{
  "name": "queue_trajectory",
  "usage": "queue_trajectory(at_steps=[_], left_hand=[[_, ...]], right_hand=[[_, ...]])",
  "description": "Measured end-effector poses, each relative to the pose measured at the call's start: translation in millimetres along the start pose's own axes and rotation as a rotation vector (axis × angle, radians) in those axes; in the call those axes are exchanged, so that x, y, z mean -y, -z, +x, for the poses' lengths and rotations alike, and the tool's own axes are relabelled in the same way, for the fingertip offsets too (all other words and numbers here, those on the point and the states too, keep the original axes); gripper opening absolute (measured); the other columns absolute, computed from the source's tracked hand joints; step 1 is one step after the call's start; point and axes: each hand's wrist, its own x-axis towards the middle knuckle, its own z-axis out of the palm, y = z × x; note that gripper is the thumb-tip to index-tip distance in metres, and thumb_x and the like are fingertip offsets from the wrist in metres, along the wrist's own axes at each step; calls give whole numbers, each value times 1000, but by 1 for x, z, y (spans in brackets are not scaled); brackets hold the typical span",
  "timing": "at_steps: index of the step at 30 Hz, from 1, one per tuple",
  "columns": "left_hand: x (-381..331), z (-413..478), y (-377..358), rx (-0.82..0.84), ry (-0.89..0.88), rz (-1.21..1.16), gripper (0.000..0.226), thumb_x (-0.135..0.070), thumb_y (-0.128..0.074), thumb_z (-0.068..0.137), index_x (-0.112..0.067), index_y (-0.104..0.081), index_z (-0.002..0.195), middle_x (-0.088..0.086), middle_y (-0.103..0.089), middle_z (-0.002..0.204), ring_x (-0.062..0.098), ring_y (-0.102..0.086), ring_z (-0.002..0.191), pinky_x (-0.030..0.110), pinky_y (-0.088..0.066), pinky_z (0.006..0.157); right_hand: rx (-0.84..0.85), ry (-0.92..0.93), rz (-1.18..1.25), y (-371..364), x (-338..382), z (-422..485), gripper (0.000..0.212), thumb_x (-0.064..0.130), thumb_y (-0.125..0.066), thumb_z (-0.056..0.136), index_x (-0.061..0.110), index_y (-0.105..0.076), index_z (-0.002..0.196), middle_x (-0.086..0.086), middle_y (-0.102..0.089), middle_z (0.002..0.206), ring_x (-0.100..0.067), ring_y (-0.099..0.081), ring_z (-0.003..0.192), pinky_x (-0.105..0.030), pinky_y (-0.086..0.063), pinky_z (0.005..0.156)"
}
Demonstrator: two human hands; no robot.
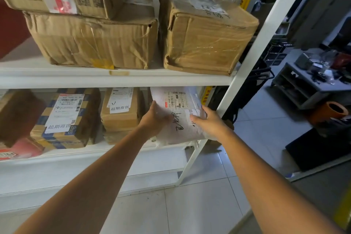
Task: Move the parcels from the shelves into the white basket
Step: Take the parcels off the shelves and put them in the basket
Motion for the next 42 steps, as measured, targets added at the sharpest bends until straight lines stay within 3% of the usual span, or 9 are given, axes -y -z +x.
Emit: queue_trajectory(at_steps=[3,6,12,21,26,31,34,38,42], left_hand=[[4,1,1,14,6,-137,95,-28,-74,82,-29,-9,152,7,-35,150,30,-46,126,46,-46,99],[8,-2,6,2,-23,-198,93,-22,-75,81,-28,-14,152,2,-36,150,26,-45,127,40,-47,96],[10,-16,18,85,-25,-308,94,-7,-75,80,-29,-19,151,2,-39,148,28,-46,127,50,-43,103],[12,-92,42,149,-52,-392,86,0,-72,80,-27,-29,149,-1,-56,134,20,-59,116,48,-50,96],[14,-166,51,52,-55,-411,77,1,-71,80,-37,-38,138,-15,-62,110,16,-63,105,23,-58,70],[20,-240,65,-65,-56,-382,81,2,-70,82,-23,-31,149,6,-52,138,27,-56,120,47,-50,96],[28,-283,84,-152,-64,-430,78,9,-68,81,-19,-36,146,11,-58,131,28,-59,115,49,-51,93],[50,-333,125,-317,-46,-431,77,10,-69,78,-22,-41,142,7,-64,122,21,-65,102,33,-58,80],[81,-377,180,-488,12,-448,79,9,-68,80,-21,-37,146,11,-62,125,28,-62,110,48,-51,94]], right_hand=[[6,27,109,0,-1,4,79,37,-75,81,21,-37,148,-2,-44,149,-22,-47,132,-46,-42,107],[-2,25,157,-3,-3,-1,76,32,-76,82,20,-39,147,-2,-48,146,-21,-49,130,-46,-42,107],[38,-124,311,-10,-4,-20,90,37,-83,72,29,-36,148,-2,-51,143,-25,-53,127,-48,-45,104],[-36,15,315,-26,9,-100,65,26,-71,87,27,-42,144,3,-60,134,-16,-61,114,-43,-51,99],[8,83,330,-33,9,-154,74,26,-74,84,26,-36,148,3,-54,140,-18,-55,124,-45,-45,105],[127,175,303,-41,18,-201,80,25,-76,83,22,-32,151,1,-46,148,-15,-47,132,-43,-40,110],[230,236,255,-51,36,-222,82,29,-78,80,25,-34,150,3,-48,146,-16,-49,130,-44,-41,109],[384,289,251,-93,73,-246,87,23,-78,81,24,-27,152,0,-49,145,-17,-54,124,-44,-45,106],[526,353,197,-160,124,-265,91,21,-78,80,25,-23,153,0,-47,146,-20,-53,126,-47,-46,104]])
